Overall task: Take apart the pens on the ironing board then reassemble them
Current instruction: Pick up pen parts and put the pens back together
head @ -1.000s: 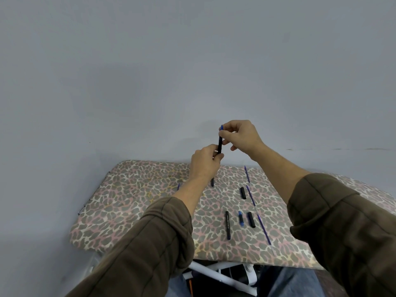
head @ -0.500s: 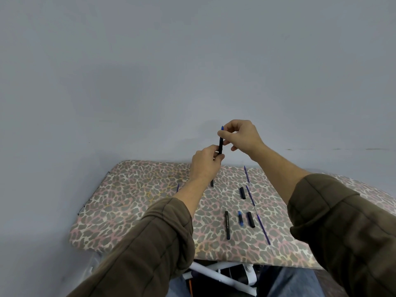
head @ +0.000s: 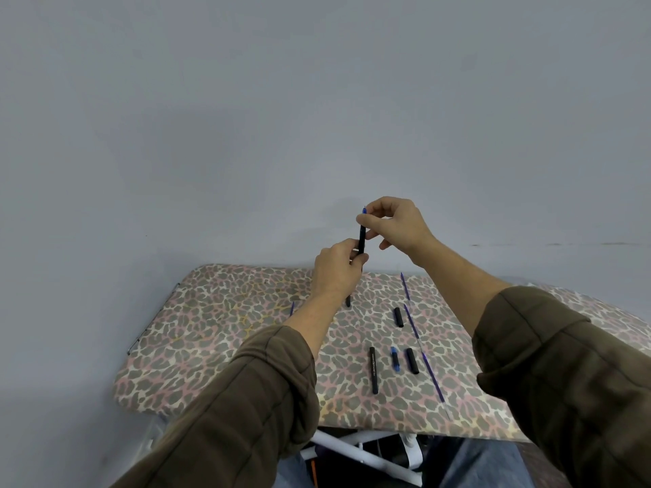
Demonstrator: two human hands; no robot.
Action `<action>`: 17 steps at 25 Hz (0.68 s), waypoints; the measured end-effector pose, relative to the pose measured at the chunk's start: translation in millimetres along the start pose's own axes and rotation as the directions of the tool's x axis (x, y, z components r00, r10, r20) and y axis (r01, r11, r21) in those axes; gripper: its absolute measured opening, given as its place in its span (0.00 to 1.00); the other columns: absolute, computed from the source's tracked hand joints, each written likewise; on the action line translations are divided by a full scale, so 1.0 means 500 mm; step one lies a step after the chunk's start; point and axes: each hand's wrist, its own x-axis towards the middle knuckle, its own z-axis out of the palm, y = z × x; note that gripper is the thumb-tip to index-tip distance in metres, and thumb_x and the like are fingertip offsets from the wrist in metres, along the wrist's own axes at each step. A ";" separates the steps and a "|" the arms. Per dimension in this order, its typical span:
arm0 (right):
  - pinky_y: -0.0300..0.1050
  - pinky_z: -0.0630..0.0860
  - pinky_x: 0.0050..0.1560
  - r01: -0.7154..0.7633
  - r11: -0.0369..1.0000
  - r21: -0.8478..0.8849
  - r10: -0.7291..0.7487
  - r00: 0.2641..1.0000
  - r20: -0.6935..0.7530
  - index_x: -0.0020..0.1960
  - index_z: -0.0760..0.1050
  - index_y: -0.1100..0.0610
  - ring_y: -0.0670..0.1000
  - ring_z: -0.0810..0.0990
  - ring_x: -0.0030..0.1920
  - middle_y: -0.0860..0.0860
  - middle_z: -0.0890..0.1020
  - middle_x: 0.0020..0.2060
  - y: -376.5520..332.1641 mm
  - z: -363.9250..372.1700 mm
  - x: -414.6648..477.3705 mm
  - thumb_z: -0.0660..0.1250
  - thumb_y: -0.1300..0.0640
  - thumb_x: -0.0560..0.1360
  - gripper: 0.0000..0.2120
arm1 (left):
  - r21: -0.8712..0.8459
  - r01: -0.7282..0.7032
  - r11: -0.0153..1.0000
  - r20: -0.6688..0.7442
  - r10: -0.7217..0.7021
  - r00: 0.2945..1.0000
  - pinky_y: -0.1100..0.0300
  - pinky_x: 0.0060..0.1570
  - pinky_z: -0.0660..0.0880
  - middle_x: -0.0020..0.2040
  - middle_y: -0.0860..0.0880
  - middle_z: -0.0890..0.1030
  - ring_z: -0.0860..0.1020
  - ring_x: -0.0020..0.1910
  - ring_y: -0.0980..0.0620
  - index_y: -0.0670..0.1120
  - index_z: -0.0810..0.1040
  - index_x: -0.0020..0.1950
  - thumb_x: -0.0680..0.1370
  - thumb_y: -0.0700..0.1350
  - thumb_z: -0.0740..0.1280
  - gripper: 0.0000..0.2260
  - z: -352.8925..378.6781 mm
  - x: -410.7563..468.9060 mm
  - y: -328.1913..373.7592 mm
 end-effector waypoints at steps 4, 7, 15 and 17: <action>0.43 0.79 0.33 0.007 1.000 -0.017 -0.007 1.000 0.001 0.49 0.84 0.56 0.49 0.88 0.40 0.50 0.86 0.47 0.002 -0.002 0.001 0.74 0.57 0.76 0.03 | -0.006 -0.010 1.000 0.007 0.010 1.000 0.48 0.54 0.80 0.52 0.49 0.87 0.85 0.49 0.48 0.48 0.82 0.62 0.81 0.47 0.70 0.11 0.001 -0.001 0.002; 0.42 0.79 0.31 0.010 1.000 -0.003 -0.010 1.000 -0.007 0.49 0.83 0.57 0.51 0.89 0.40 0.51 0.86 0.46 0.004 -0.004 -0.001 0.76 0.56 0.75 0.06 | -0.018 -0.013 1.000 0.009 0.014 1.000 0.48 0.53 0.81 0.52 0.49 0.87 0.85 0.47 0.49 0.48 0.82 0.62 0.81 0.47 0.70 0.11 0.002 -0.005 0.005; 0.44 0.79 0.33 -0.005 0.999 0.041 0.004 1.000 0.022 0.48 0.82 0.61 0.52 0.89 0.42 0.53 0.86 0.46 0.005 -0.009 -0.004 0.74 0.58 0.76 0.06 | -0.017 -0.010 1.000 0.006 0.011 1.000 0.47 0.54 0.80 0.52 0.49 0.87 0.85 0.49 0.49 0.48 0.82 0.61 0.80 0.47 0.70 0.10 -0.001 -0.007 0.008; 0.43 0.79 0.33 -0.009 0.998 0.069 0.007 1.000 0.028 0.51 0.83 0.60 0.53 0.89 0.43 0.53 0.86 0.47 0.004 -0.011 -0.006 0.74 0.57 0.77 0.06 | -0.025 -0.009 1.000 0.007 0.009 1.000 0.47 0.54 0.81 0.52 0.49 0.87 0.85 0.48 0.49 0.48 0.82 0.61 0.80 0.47 0.70 0.10 -0.002 -0.007 0.010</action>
